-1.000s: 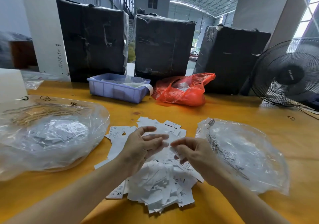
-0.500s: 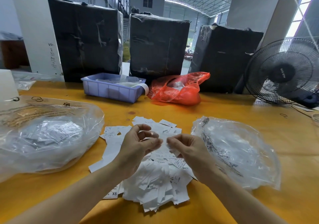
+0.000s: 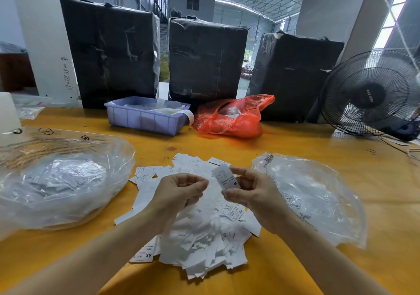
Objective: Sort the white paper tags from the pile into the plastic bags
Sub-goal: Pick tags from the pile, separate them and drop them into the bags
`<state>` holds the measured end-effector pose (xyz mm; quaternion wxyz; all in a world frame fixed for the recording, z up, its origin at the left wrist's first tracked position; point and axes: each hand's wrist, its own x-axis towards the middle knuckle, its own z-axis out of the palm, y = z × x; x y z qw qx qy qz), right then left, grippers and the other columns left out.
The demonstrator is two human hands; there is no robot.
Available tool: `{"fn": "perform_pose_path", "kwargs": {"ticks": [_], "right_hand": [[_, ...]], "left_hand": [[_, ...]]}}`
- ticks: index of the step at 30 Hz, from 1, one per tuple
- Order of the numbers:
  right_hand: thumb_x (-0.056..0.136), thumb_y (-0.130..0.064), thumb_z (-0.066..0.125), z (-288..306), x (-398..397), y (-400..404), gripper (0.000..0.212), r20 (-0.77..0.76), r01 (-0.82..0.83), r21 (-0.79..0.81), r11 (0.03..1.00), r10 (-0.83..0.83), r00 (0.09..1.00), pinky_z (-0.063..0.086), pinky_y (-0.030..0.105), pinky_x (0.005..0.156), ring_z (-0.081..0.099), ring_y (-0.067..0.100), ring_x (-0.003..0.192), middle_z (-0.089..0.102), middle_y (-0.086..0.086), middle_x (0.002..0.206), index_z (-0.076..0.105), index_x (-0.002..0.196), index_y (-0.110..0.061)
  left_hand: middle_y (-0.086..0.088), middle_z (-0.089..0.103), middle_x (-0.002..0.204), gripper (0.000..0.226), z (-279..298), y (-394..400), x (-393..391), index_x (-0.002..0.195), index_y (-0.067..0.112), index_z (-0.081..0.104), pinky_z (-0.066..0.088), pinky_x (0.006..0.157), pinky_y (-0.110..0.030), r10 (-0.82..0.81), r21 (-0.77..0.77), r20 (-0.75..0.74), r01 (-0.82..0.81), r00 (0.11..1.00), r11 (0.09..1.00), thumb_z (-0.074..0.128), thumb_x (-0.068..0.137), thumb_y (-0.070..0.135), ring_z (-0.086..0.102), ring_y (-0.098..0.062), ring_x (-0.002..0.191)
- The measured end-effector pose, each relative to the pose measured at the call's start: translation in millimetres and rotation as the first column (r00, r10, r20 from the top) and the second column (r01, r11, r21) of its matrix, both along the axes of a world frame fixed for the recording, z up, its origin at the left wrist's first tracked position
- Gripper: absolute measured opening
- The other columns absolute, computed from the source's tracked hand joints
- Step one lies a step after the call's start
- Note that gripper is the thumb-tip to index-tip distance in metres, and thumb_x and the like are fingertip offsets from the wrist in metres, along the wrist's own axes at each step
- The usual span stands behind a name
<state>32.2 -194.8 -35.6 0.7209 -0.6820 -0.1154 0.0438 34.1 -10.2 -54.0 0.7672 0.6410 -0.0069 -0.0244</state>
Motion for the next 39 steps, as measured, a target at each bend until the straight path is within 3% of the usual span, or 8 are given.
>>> {"fn": "perform_pose_path", "kwargs": {"ticks": [3,11,14,18,23,30,36,39], "right_hand": [[0.082,0.014,0.059,-1,0,0,0.029,-0.018,-0.016,0.012,1.0,0.016,1.0,0.057,0.024,0.067,0.069,0.018,0.071,0.068,0.014,0.088,0.064,0.1,-0.008],[0.083,-0.009,0.07,-3,-3,3,0.004,0.167,0.069,-0.368,0.927,-0.007,0.986,0.056,0.026,0.069,0.068,0.018,0.072,0.072,0.007,0.077,0.073,0.081,-0.01],[0.082,0.003,0.066,0,1,-3,0.014,0.166,0.152,-0.213,0.965,-0.118,0.979,0.044,0.013,0.051,0.054,0.001,0.051,0.061,-0.009,0.055,0.069,0.074,-0.009],[0.079,0.006,0.067,6,4,-6,0.011,-0.015,0.159,0.118,0.98,-0.158,0.987,0.053,0.019,0.057,0.064,0.011,0.061,0.067,0.005,0.069,0.066,0.081,-0.004],[0.077,-0.011,0.073,2,-1,7,0.016,0.045,0.128,-0.027,0.991,-0.126,0.991,0.048,0.022,0.064,0.063,0.014,0.07,0.069,0.007,0.077,0.069,0.091,-0.004],[0.077,-0.009,0.075,-2,-5,11,0.007,0.208,0.217,-0.123,0.968,-0.189,0.96,0.044,0.019,0.052,0.055,0.008,0.058,0.064,0.005,0.066,0.068,0.079,-0.009],[0.079,-0.01,0.073,-1,-5,11,0.014,0.233,0.266,-0.072,0.961,-0.243,0.942,0.043,0.036,0.063,0.054,0.022,0.069,0.062,0.018,0.077,0.065,0.084,0.0],[0.079,-0.01,0.074,-2,-6,12,0.012,0.258,0.262,-0.098,0.96,-0.23,0.938,0.043,0.033,0.059,0.054,0.021,0.067,0.061,0.016,0.073,0.065,0.079,-0.002]], "left_hand": [[-0.013,0.074,0.086,0.01,2,0,-1,0.084,0.003,0.068,0.055,0.059,-0.017,-0.006,-0.048,-0.007,0.006,1.0,0.999,0.072,0.076,0.009,0.071,-0.017,0.072],[-0.022,0.072,0.081,0.036,4,-1,-4,0.085,-0.003,0.064,0.057,0.06,-0.022,0.031,-0.124,0.002,-0.03,1.0,0.992,0.078,0.054,0.006,0.072,-0.027,0.071],[-0.018,0.073,0.078,0.039,5,-1,-5,0.086,0.0,0.063,0.055,0.057,-0.02,0.029,-0.104,0.0,-0.029,1.0,0.994,0.079,0.052,0.006,0.072,-0.024,0.068],[-0.015,0.073,0.075,0.037,4,-5,-7,0.088,0.001,0.064,0.054,0.057,-0.019,0.007,-0.034,-0.008,-0.008,1.0,0.999,0.081,0.054,0.004,0.071,-0.02,0.064],[-0.016,0.073,0.077,0.03,2,-9,-10,0.09,0.002,0.064,0.055,0.063,-0.022,-0.02,0.083,0.034,0.017,0.999,0.996,0.08,0.064,0.0,0.071,-0.02,0.066],[-0.014,0.073,0.073,0.025,2,-10,-13,0.088,0.001,0.064,0.055,0.062,-0.022,-0.029,0.11,0.079,0.021,0.996,0.994,0.078,0.067,0.001,0.071,-0.019,0.065],[-0.017,0.073,0.076,0.025,2,-8,-10,0.086,0.002,0.064,0.054,0.061,-0.022,0.002,0.085,0.063,-0.007,0.998,0.996,0.079,0.066,0.0,0.071,-0.02,0.065],[-0.016,0.073,0.075,0.025,1,-8,-9,0.087,0.001,0.064,0.054,0.061,-0.022,0.007,0.082,0.061,-0.012,0.998,0.997,0.079,0.066,-0.001,0.071,-0.021,0.065]]}}
